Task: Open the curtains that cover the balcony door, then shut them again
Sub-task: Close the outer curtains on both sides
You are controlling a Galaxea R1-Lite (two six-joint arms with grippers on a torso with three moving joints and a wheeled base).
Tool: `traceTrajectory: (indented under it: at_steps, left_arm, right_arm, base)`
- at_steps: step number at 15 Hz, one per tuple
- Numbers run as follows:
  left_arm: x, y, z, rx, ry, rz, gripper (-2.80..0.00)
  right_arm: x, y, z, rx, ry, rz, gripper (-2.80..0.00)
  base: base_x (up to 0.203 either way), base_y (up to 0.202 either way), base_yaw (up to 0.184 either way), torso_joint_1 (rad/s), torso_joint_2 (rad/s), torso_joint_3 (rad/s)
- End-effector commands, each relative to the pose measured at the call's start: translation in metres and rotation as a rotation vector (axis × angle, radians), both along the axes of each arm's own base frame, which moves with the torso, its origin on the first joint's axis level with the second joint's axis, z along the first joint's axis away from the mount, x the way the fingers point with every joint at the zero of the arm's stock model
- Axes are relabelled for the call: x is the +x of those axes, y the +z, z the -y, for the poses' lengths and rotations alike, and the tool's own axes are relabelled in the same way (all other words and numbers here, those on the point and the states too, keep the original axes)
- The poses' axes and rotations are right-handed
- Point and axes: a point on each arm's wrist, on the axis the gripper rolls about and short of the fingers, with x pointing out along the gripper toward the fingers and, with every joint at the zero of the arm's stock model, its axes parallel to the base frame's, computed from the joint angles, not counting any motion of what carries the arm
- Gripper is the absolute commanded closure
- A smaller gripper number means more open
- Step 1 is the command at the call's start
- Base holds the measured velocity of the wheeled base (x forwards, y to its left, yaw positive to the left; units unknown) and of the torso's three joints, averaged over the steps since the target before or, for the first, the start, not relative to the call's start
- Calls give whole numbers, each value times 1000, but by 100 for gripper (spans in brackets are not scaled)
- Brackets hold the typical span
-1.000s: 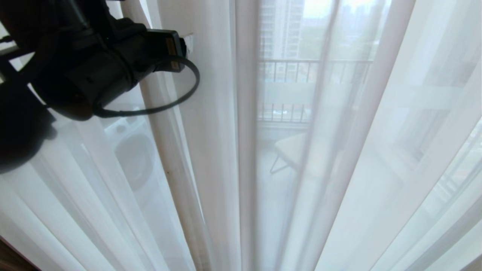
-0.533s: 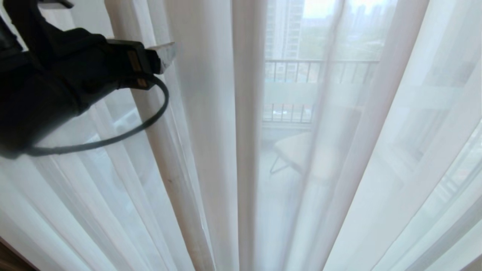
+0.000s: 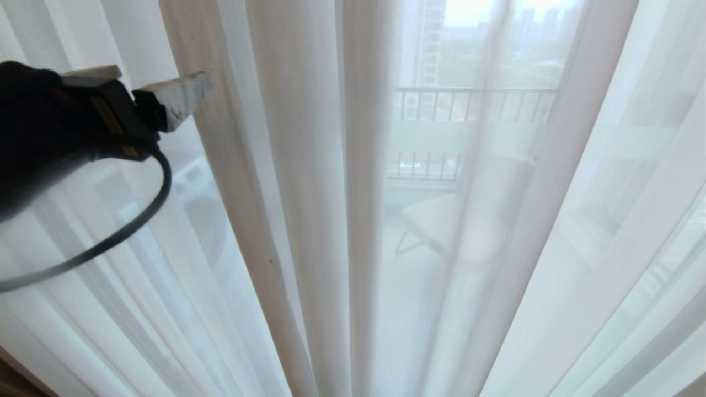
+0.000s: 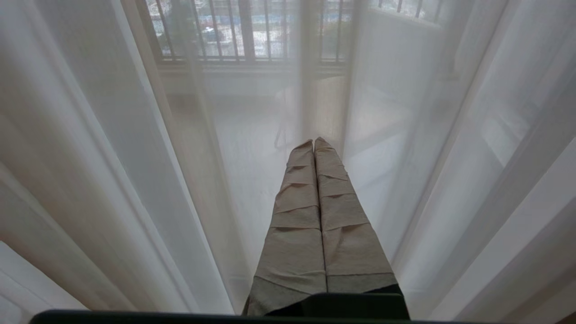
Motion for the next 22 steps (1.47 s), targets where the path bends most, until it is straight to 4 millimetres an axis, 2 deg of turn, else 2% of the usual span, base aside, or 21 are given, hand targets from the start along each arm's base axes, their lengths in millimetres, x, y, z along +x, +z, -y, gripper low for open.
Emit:
traceTrajectory:
  at_steps: [1,2,3,11,16,22]
  left_arm:
    - [-17,2,-12,-21,1,32,-280]
    - [-20,1,-14,-22,1,34,-280]
    - [-25,-1,-17,-25,-1,37,0]
    - [-51,-16,-35,-32,-1,46,0]
    - [-70,-46,-49,-31,1,-21,0]
    - [-84,-84,-78,-15,124,-201,0]
  right_arm:
    - [0,0,0,0,0,0,0]
    - [0,0,0,0,0,0,0]
    - [0,0,0,0,0,0,0]
    - [0,0,0,0,0,0,0]
    - [0,0,0,0,0,0,0]
    - [0,0,0,0,0,0,0]
  base:
    - [0,0,0,0,0,0]
    - [0,0,0,0,0,0]
    - [0,0,0,0,0,0]
    - [0,0,0,0,0,0]
    - [0,0,0,0,0,0]
    - [0,0,0,0,0,0]
